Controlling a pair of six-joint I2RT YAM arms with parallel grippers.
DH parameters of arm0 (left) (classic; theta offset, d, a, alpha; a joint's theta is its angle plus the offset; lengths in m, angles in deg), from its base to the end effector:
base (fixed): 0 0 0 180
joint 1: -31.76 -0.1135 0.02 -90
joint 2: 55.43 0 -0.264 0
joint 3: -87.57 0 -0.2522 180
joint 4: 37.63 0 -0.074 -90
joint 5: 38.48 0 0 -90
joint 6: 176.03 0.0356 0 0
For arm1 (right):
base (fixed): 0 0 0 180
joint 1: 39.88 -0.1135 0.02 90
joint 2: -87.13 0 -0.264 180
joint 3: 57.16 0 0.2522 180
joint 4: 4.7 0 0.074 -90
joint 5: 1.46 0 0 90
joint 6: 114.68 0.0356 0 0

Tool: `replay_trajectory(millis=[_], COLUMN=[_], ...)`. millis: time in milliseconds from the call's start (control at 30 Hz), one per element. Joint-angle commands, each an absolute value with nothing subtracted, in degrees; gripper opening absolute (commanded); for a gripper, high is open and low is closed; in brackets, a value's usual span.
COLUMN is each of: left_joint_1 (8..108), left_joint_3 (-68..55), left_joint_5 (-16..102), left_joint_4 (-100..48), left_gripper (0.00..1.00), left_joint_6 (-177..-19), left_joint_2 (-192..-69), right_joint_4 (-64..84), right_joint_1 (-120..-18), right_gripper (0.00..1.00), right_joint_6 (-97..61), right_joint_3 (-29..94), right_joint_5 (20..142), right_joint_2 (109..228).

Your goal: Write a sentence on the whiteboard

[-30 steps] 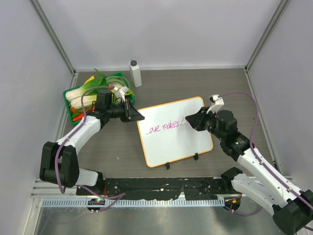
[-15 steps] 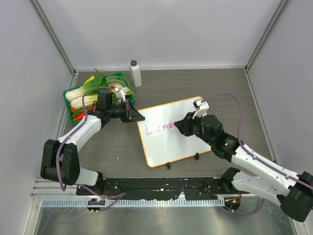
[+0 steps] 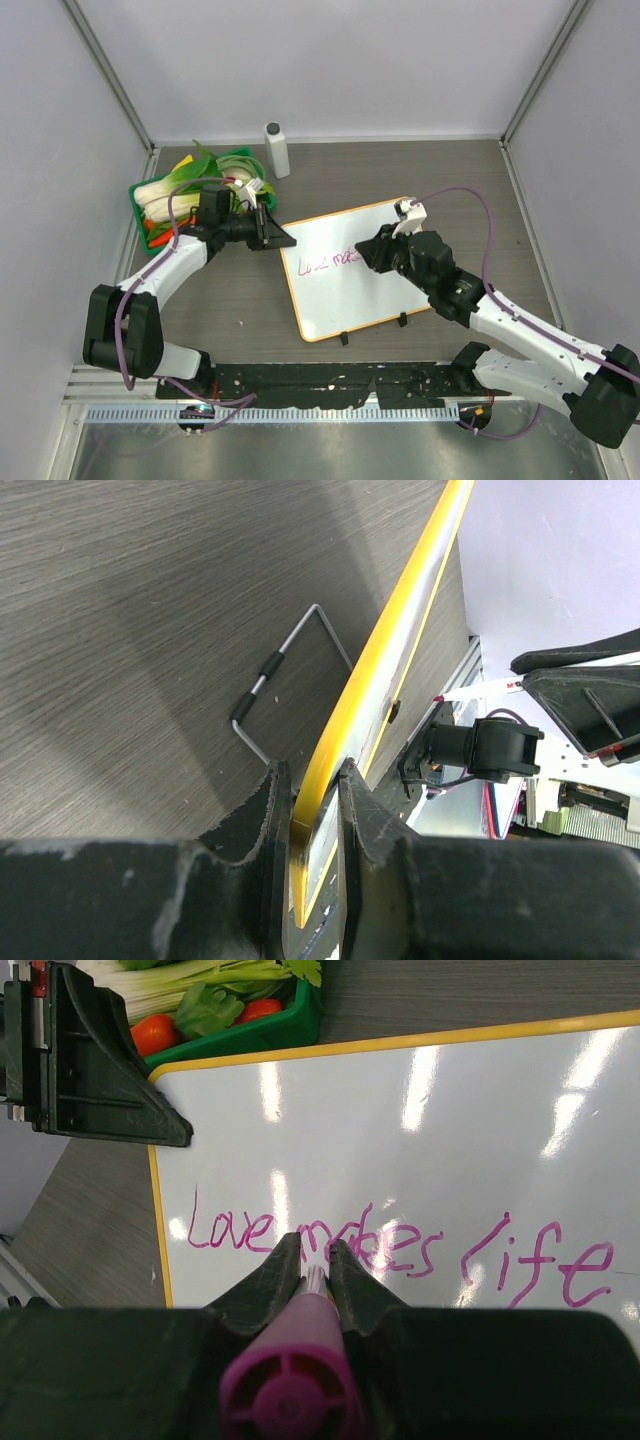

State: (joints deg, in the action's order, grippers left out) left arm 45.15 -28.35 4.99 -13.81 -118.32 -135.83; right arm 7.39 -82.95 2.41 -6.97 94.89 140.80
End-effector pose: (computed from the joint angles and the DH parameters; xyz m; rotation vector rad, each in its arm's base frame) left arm 0.2793 -0.0931 0.2394 0.0760 2.3511 -1.3302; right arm 0.1639 0.1478 0.2815 -0.1855 1.8994 0.7457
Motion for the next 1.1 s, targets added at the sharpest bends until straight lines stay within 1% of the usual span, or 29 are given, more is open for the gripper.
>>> replay_trajectory(millis=[0,200,500,733,1067], left_joint_1=[45.56,45.56,45.65,45.56,45.56], left_joint_3=[-29.01,-29.01,-28.93,-27.25,-26.64], left_joint_5=[16.01,15.57,14.78,12.85,12.23], left_joint_4=[-7.7,-7.97,-8.05,-8.05,-9.28], left_gripper=[0.0,0.0,0.0,0.0,0.0], left_joint_6=[-113.45,-113.71,-113.8,-114.94,-116.35], left_joint_2=[-138.22,-138.49,-138.05,-141.82,-144.37], right_joint_4=[4.67,4.49,0.01,-3.59,-6.67], right_joint_1=[-83.74,-85.76,-91.12,-93.4,-96.66], right_gripper=[0.01,0.02,0.01,0.01,0.01], right_joint_6=[1.34,0.37,-1.3,-1.92,-1.92], right_joint_3=[-5.16,-6.57,-8.94,-8.42,-8.68], right_joint_5=[95.3,96.71,102.69,103.04,106.91], right_joint_2=[139.86,139.95,141.17,143.99,146.19])
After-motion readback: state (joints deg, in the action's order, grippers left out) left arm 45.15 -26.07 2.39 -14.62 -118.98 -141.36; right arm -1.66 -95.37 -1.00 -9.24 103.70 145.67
